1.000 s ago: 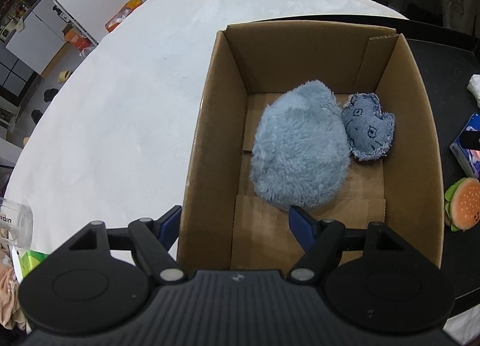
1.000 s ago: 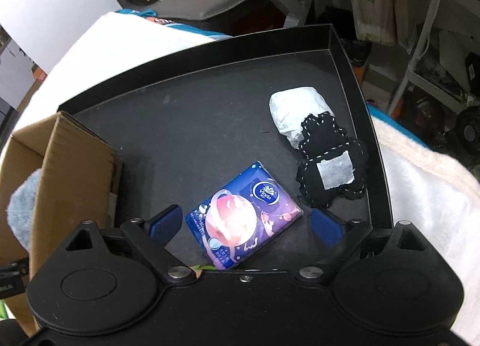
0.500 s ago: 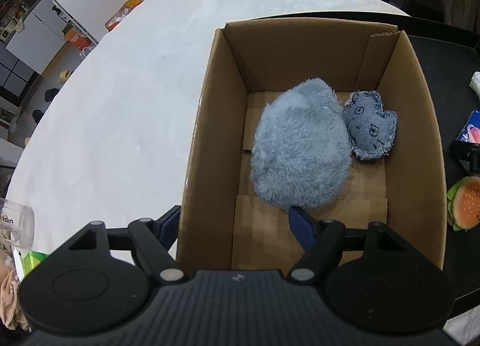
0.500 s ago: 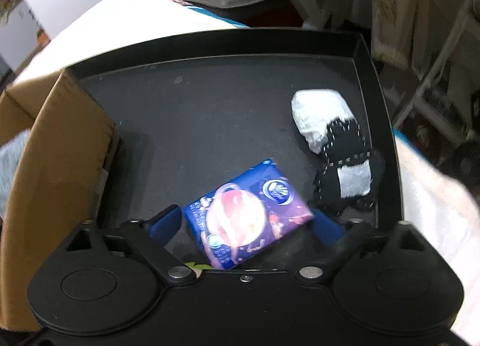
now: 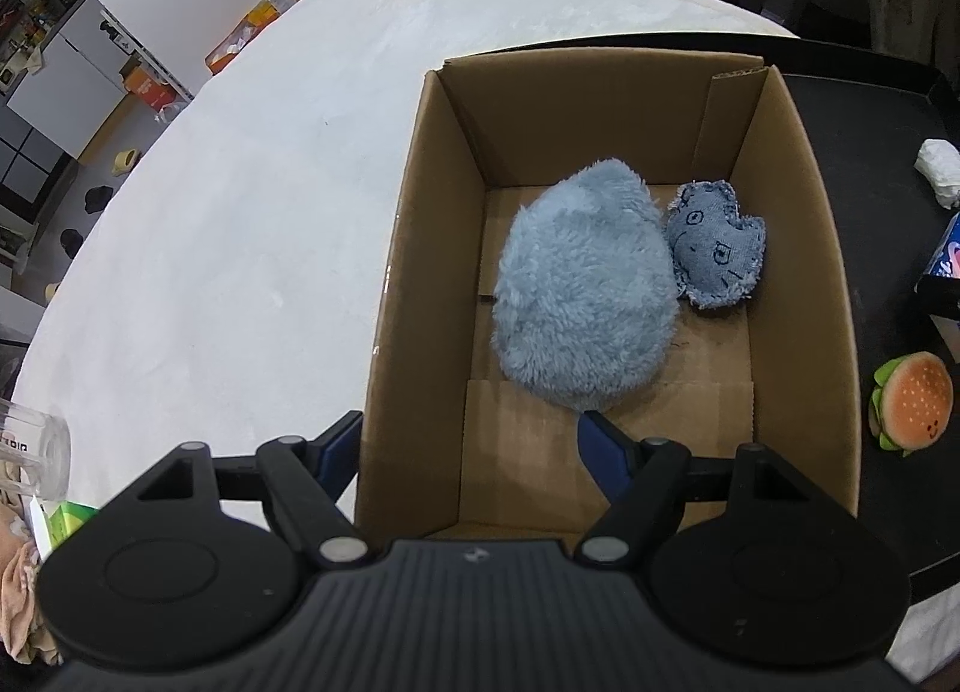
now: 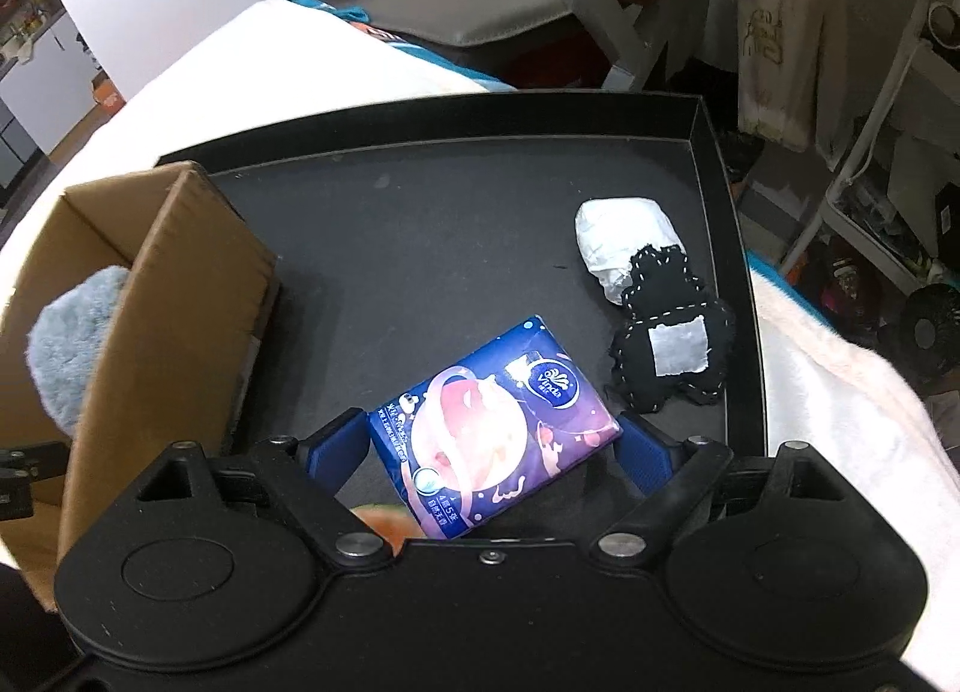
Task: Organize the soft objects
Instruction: 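Grasp the purple tissue pack with the right gripper and lift it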
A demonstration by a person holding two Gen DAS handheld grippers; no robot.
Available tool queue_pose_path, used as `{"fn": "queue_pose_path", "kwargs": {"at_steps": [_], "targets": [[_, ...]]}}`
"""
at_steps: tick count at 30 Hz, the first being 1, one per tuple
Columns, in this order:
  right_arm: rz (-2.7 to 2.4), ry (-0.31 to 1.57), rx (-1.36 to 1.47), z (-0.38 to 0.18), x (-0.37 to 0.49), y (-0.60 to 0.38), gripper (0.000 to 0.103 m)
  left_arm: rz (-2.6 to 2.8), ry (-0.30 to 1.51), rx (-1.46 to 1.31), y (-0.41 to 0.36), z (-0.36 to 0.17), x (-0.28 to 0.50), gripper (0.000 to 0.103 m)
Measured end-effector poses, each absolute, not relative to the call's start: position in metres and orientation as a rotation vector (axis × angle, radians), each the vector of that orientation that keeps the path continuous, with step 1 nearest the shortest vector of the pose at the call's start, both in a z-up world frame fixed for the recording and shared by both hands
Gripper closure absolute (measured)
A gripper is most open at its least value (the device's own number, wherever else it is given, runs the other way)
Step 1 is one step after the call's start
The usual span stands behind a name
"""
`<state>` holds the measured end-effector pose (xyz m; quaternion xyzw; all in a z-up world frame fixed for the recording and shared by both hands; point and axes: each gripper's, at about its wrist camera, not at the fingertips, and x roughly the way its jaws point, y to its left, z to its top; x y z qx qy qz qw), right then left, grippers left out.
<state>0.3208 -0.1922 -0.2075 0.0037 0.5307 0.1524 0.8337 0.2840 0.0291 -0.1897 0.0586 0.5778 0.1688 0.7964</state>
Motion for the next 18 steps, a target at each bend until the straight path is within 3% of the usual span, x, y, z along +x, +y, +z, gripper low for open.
{"fn": "queue_pose_path", "kwargs": {"at_steps": [18], "targets": [[0.381,0.976,-0.015,-0.152,0.301,-0.178,0.016,0.310,1.201,0.061,0.043,-0.175,0.272,0.028]]}}
